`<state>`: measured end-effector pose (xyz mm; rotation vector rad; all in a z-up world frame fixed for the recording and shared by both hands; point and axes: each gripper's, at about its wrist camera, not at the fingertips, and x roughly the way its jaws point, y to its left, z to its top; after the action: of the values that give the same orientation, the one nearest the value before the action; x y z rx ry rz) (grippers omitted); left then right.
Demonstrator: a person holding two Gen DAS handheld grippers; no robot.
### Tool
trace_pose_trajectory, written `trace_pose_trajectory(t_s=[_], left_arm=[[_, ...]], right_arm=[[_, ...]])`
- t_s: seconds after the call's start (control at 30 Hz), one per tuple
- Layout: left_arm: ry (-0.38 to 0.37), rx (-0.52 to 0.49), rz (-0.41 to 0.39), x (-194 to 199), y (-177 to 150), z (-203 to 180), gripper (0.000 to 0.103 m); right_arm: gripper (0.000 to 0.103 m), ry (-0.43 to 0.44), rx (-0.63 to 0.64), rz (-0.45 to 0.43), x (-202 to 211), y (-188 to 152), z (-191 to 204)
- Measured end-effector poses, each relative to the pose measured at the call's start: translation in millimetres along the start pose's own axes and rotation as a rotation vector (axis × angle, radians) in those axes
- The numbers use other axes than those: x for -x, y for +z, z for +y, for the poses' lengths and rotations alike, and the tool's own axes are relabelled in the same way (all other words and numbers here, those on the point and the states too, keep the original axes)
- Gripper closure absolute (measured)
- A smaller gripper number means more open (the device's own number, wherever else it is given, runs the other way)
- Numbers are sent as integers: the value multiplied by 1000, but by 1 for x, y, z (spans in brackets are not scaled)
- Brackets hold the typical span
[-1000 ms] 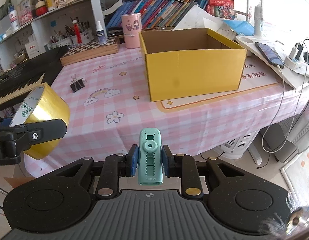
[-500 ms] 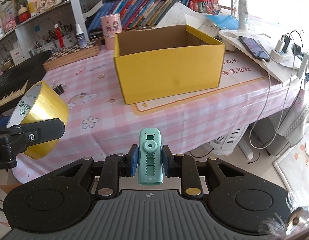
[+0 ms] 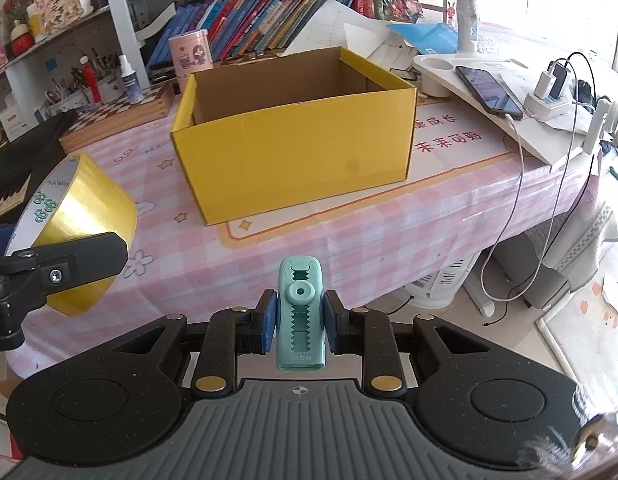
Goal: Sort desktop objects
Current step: 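Bring the tape roll over the yellow box with the left tool while the right tool carries the green object, then lower the tape roll into the box and open the left tool while the right tool lowers the green object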
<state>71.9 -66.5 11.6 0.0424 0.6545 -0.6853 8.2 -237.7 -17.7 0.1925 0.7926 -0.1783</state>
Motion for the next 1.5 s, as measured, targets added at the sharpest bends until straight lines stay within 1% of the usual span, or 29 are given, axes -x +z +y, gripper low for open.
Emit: trace_pose_trajectory(t_s=[0.23,0.43,0.53,0.7,0.87,1.07,1.3,1.5], left_arm=[[-15,-31,-27,-21,20,-12,11],[-15,-28,-70,-40,46,-19,11],[-2,-24,-97,-50,59,-22,11],[37,-28,-136,-67,83,-25,11],[79,-46,-151,-89,104,-26,11],[125,-52,-120,-123,119,-25,11],[164,-49,-35,-168,134,-15,11],[189,-34,48,-201,145,-6,11]], right_arm=[[80,-4,-6,1,-14,19,-19],[80,4,6,-6,-28,40,-35],[80,9,17,-19,-34,52,-43],[80,16,35,-70,-39,74,-58],[80,41,38,-114,-43,103,-73],[80,68,76,-169,-52,137,-84],[80,92,135,-212,-73,173,-91],[80,121,188,-209,-97,195,-89]])
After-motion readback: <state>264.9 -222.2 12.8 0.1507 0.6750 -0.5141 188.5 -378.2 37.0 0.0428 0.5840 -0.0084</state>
